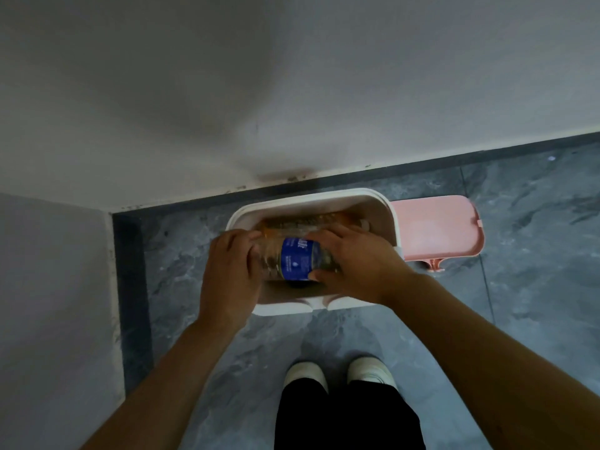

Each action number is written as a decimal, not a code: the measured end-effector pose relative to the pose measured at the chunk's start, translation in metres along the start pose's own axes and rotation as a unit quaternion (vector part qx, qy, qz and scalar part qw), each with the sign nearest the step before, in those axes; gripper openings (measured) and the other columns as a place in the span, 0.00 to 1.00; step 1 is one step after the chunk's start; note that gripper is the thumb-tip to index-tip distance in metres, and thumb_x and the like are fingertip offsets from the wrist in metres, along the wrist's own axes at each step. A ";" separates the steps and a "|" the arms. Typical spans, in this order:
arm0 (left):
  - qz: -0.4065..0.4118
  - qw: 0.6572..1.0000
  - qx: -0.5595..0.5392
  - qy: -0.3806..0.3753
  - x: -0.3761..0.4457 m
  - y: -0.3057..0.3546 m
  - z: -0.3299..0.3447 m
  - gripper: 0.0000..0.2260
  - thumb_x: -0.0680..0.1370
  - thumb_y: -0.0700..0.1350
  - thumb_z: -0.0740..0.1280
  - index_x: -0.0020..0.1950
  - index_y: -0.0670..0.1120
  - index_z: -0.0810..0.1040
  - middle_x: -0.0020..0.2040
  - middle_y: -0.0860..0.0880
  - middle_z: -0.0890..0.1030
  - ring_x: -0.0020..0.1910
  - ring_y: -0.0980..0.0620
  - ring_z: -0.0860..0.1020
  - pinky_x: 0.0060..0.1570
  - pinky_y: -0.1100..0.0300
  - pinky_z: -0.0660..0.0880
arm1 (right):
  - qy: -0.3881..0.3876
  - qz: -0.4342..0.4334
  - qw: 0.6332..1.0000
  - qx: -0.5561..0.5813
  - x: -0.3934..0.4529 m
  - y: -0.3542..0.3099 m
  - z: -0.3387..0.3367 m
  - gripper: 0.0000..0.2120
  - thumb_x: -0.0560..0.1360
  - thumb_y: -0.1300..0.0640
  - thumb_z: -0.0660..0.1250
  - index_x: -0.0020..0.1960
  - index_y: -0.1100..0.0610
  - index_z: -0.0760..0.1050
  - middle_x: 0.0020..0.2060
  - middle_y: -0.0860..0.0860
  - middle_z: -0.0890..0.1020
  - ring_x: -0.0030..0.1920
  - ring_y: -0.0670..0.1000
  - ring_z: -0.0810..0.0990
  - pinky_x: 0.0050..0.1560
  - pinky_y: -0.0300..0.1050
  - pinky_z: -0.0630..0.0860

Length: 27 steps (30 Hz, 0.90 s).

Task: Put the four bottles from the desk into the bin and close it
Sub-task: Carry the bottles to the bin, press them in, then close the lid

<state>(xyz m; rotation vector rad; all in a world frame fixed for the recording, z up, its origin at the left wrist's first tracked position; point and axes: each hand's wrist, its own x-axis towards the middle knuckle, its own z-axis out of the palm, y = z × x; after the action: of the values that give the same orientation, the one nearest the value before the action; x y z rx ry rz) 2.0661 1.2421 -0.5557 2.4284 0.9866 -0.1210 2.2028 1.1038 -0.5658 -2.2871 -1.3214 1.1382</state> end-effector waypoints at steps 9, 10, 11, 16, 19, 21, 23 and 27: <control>-0.010 0.998 -0.053 0.044 0.000 0.007 -0.020 0.08 0.78 0.39 0.60 0.54 0.41 0.77 0.54 0.42 0.77 0.51 0.51 0.73 0.49 0.65 0.68 | 0.025 -0.015 0.999 0.028 -0.007 -0.001 -0.008 0.31 0.72 0.42 0.66 0.71 0.47 0.61 0.71 0.47 0.68 0.71 0.50 0.65 0.73 0.50 0.59; -0.014 0.997 -0.061 0.054 -0.001 0.009 -0.023 0.08 0.78 0.39 0.60 0.53 0.40 0.77 0.53 0.41 0.78 0.50 0.49 0.74 0.50 0.61 0.70 | 0.029 -0.017 0.999 0.031 -0.007 -0.001 -0.008 0.31 0.71 0.42 0.66 0.71 0.47 0.61 0.71 0.47 0.68 0.71 0.50 0.65 0.73 0.49 0.58; -0.016 0.995 -0.072 0.063 -0.001 0.010 -0.025 0.08 0.77 0.38 0.60 0.53 0.39 0.77 0.53 0.41 0.78 0.51 0.47 0.76 0.51 0.58 0.72 | 0.033 -0.020 0.999 0.039 -0.008 -0.001 -0.008 0.30 0.71 0.43 0.66 0.71 0.47 0.61 0.71 0.47 0.68 0.71 0.50 0.64 0.73 0.49 0.57; 0.007 0.989 -0.109 0.099 -0.006 0.015 -0.033 0.08 0.77 0.39 0.61 0.52 0.39 0.78 0.52 0.40 0.80 0.50 0.49 0.76 0.50 0.57 0.74 | 0.039 -0.005 0.996 0.080 -0.010 0.002 0.002 0.31 0.70 0.45 0.68 0.70 0.47 0.61 0.71 0.48 0.68 0.71 0.52 0.65 0.75 0.55 0.56; 0.021 0.993 -0.093 0.074 -0.008 0.015 -0.026 0.07 0.77 0.38 0.61 0.51 0.39 0.77 0.51 0.41 0.79 0.49 0.50 0.75 0.47 0.67 0.71 | 0.019 0.033 0.996 0.083 -0.009 0.001 0.015 0.34 0.70 0.45 0.69 0.71 0.46 0.58 0.72 0.49 0.65 0.72 0.54 0.63 0.75 0.58 0.57; 0.014 0.993 -0.091 0.068 -0.007 0.013 -0.021 0.07 0.77 0.37 0.61 0.51 0.40 0.78 0.51 0.43 0.79 0.50 0.52 0.74 0.47 0.71 0.68 | 0.023 0.043 0.997 0.066 -0.008 0.000 0.020 0.37 0.69 0.43 0.69 0.73 0.47 0.56 0.73 0.49 0.63 0.73 0.54 0.60 0.75 0.58 0.56; 0.010 0.992 -0.102 0.075 -0.007 0.011 -0.018 0.07 0.77 0.38 0.62 0.51 0.40 0.78 0.50 0.47 0.77 0.50 0.53 0.74 0.48 0.71 0.67 | 0.036 0.046 0.996 0.068 -0.008 0.000 0.022 0.37 0.69 0.44 0.69 0.73 0.48 0.56 0.73 0.49 0.63 0.73 0.54 0.60 0.75 0.57 0.58; -0.014 0.992 -0.106 0.071 -0.009 0.004 -0.016 0.07 0.77 0.39 0.62 0.51 0.41 0.78 0.50 0.49 0.76 0.50 0.52 0.74 0.51 0.61 0.70 | 0.048 0.066 0.991 0.103 -0.016 0.001 0.021 0.32 0.71 0.49 0.69 0.71 0.48 0.59 0.72 0.50 0.66 0.69 0.54 0.68 0.70 0.54 0.67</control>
<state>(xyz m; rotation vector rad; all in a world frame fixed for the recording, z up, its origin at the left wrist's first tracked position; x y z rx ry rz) 2.0610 1.2418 -0.5379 2.2538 1.0393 0.1434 2.1835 1.0875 -0.5723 -2.2731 -0.9815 1.1308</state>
